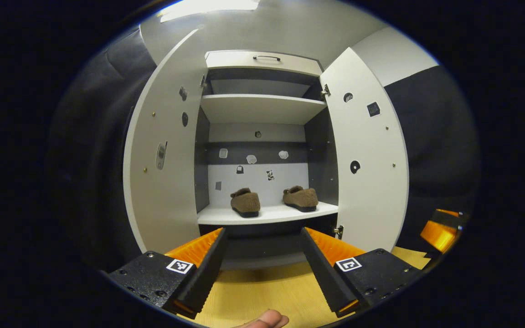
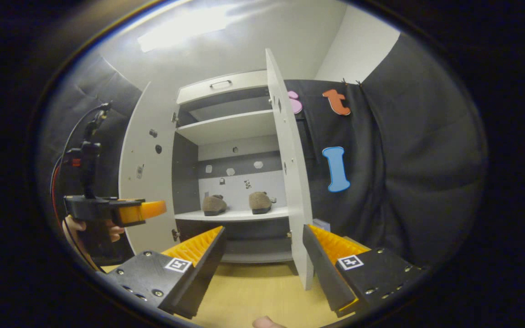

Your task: Grab one shoe with the right hand and put it into the shoe cabinet, grab the other shoe with the left hand and put it into the shoe cabinet; then close the right door with the right hand and the left door with the left hand.

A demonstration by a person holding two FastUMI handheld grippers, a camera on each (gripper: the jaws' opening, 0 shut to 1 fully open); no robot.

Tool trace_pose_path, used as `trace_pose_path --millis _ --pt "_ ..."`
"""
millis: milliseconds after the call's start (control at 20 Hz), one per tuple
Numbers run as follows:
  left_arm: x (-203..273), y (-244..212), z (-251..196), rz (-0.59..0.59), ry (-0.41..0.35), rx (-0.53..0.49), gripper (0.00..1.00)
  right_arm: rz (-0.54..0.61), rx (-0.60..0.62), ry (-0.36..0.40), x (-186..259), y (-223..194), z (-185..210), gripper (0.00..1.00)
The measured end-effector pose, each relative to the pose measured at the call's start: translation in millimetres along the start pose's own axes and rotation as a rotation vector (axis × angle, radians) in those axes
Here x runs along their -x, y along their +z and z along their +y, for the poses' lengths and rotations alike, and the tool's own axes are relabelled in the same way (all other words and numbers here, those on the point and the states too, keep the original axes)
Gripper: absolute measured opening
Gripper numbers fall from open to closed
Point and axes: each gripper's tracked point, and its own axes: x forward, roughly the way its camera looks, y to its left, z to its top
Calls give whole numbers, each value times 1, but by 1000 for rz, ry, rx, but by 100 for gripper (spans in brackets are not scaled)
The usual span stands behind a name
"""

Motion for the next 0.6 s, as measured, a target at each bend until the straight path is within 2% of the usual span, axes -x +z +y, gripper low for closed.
trace_pose_path --millis 250,350,400,500,600 --pt "14 -13 11 5 -13 32 98 38 121 -9 -11 42 -64 100" --pt "20 -11 13 -8 -20 28 98 50 126 -16 -29 67 -98 98" --pt "23 -11 11 -9 -29 34 98 52 140 -1 -39 78 -111 100" --pt "29 -12 6 -7 -61 45 98 44 205 -1 -66 99 -145 100" --pt "32 -14 9 0 -82 52 97 95 241 9 -91 101 -171 100"
